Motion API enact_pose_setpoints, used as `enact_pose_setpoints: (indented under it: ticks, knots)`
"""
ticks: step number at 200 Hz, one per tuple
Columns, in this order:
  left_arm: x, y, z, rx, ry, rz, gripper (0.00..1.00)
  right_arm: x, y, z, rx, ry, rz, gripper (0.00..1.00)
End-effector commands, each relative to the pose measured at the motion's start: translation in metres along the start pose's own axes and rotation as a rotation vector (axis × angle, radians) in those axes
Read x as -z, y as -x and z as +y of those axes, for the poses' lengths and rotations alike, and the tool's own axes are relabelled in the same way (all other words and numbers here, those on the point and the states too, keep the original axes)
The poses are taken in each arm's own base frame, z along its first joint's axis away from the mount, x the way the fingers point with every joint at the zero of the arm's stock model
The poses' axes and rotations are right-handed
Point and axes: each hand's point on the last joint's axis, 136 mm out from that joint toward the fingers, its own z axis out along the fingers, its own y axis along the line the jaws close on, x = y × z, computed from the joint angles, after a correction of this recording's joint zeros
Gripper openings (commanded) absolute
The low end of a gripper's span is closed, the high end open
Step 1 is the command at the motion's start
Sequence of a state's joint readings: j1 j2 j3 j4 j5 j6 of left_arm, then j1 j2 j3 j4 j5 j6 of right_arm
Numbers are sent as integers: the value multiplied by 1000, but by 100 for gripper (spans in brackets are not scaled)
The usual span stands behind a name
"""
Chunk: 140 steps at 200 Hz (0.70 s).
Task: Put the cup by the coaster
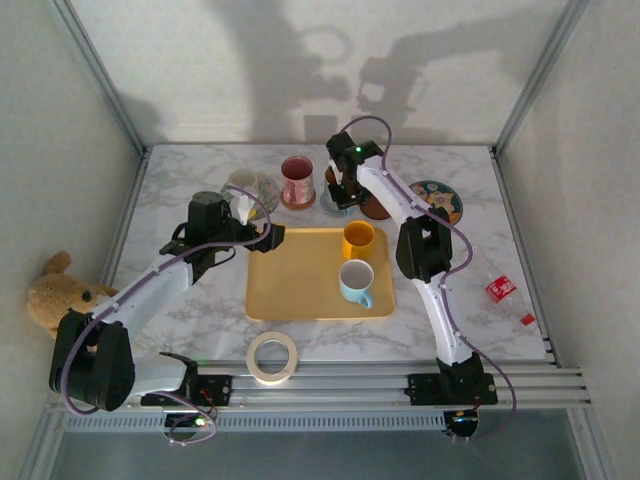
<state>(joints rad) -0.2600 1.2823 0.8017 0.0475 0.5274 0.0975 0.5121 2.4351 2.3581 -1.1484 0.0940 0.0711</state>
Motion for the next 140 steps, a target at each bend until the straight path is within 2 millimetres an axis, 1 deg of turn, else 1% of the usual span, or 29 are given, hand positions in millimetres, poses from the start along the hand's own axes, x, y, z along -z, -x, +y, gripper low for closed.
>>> enact_pose_setpoints:
  ticks: [1, 38, 60, 97, 140]
  knots:
    - [7, 9, -4, -24, -4, -16, 100, 9, 18, 3, -24, 17, -75, 0]
    - [9, 9, -5, -25, -1, -17, 100, 9, 21, 4, -26, 22, -87, 0]
    - [9, 8, -5, -26, -1, -16, 100, 7, 19, 4, -29, 22, -78, 1]
    - [9, 7, -4, -25, 1, -13, 100, 1, 14, 3, -35, 18, -57, 5]
    - [8, 6, -5, -23, -2, -10, 100, 2, 11, 2, -42, 11, -51, 11]
